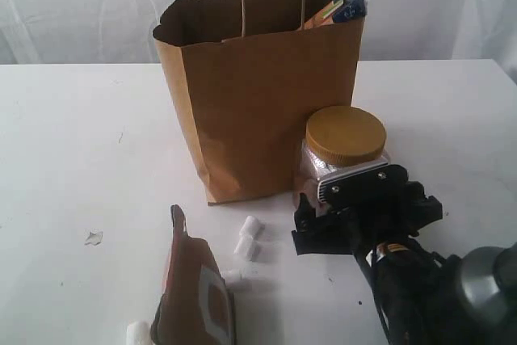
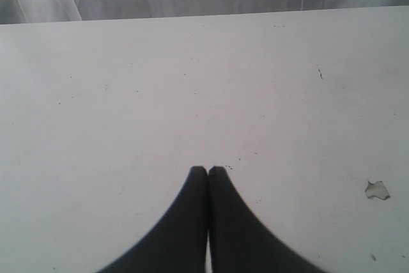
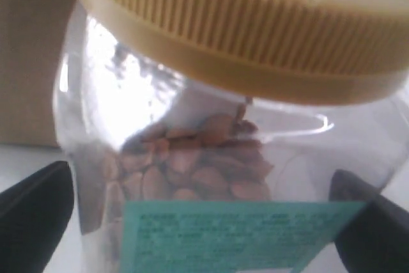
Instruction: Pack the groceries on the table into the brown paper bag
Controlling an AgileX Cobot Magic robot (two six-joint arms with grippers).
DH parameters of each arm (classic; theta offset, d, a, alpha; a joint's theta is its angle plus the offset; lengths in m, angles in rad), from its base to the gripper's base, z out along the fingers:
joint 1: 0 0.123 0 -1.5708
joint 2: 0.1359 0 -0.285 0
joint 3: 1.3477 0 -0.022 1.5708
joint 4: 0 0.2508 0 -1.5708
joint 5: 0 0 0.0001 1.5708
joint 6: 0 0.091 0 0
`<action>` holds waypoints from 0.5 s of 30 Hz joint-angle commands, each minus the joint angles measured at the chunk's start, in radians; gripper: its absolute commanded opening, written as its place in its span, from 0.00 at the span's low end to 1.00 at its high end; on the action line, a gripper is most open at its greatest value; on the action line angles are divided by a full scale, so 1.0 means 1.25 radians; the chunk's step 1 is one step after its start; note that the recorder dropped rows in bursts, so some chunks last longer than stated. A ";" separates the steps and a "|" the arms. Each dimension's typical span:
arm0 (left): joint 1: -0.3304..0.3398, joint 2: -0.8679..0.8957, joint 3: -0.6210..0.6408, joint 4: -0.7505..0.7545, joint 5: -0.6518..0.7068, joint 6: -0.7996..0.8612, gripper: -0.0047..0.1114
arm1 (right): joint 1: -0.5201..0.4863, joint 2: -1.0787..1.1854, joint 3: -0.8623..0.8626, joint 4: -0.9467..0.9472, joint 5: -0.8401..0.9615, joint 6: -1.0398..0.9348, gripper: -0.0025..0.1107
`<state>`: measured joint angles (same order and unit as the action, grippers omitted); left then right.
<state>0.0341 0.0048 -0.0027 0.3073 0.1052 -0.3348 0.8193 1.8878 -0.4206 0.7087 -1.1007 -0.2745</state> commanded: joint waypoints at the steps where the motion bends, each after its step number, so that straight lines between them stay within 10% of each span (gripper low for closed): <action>1: -0.001 -0.004 0.002 0.000 -0.003 -0.001 0.04 | -0.002 0.015 -0.018 0.000 -0.032 -0.010 0.95; 6: -0.001 -0.004 0.002 0.000 -0.003 -0.001 0.04 | -0.002 0.014 -0.025 0.014 -0.029 -0.010 0.90; 15: -0.001 -0.004 0.002 0.000 -0.003 -0.001 0.04 | -0.002 0.014 -0.027 0.080 -0.035 -0.008 0.51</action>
<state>0.0341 0.0048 -0.0027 0.3073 0.1052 -0.3348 0.8193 1.9062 -0.4506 0.7724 -1.1210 -0.2787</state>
